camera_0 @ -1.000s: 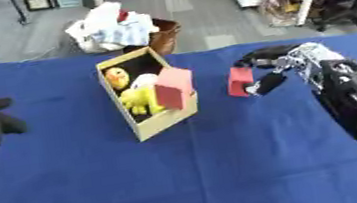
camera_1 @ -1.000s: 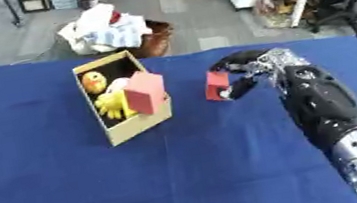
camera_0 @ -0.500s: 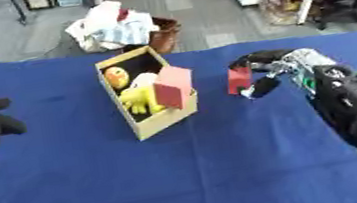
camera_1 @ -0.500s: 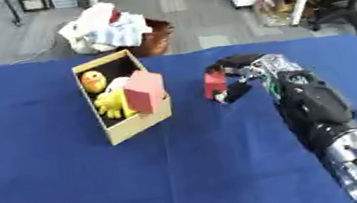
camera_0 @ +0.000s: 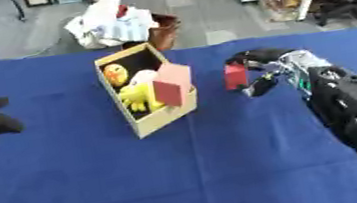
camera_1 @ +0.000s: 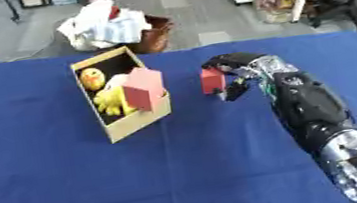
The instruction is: Pick up objects on the table and place them in the box.
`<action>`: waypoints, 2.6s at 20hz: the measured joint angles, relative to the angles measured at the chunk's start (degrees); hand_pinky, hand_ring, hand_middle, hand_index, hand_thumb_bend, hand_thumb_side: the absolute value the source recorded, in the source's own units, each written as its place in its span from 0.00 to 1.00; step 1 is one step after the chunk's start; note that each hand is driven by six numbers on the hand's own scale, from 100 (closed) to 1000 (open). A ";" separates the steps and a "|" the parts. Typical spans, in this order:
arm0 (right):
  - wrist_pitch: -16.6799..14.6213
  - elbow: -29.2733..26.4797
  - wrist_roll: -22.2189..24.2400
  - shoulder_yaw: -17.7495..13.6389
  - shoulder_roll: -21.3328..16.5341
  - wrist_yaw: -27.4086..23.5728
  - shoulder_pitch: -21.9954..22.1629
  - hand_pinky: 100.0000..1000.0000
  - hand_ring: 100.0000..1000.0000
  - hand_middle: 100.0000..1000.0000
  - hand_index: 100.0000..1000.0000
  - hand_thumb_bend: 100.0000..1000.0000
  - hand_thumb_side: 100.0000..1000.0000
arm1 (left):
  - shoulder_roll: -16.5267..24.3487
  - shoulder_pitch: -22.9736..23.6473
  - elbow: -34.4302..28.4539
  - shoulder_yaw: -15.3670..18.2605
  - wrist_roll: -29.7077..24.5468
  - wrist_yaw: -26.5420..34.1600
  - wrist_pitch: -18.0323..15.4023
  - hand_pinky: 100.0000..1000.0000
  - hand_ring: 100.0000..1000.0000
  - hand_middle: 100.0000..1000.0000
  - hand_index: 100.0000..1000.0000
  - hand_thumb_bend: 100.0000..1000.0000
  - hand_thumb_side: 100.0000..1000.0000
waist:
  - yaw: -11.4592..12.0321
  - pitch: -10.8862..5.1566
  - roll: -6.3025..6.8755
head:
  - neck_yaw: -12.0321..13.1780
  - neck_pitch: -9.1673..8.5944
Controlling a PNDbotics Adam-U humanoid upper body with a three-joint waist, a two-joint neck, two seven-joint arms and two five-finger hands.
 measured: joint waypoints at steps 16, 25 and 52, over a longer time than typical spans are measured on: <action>1.22 1.79 -4.88 -0.66 0.05 0.20 0.06 0.80 0.88 0.91 1.00 0.00 0.17 | 0.00 -0.02 0.00 -0.04 -0.08 -0.03 -0.07 0.82 0.69 0.57 0.87 0.00 0.71 | 0.08 0.27 0.33 | -0.06 0.03; 3.14 2.53 -2.39 -0.65 0.17 -0.20 0.04 0.77 0.83 0.82 1.00 0.00 0.19 | -0.01 -0.09 0.00 -0.31 -0.09 -0.10 -0.08 0.82 0.69 0.57 0.87 0.00 0.70 | 0.20 0.35 0.33 | -0.06 0.38; -8.48 -8.51 -9.18 0.76 3.71 -8.30 -5.41 0.67 0.63 0.38 0.91 0.00 0.11 | -0.03 0.01 0.00 -0.32 -0.19 0.05 0.01 0.82 0.69 0.57 0.87 0.00 0.70 | 0.37 0.35 0.48 | -0.54 1.03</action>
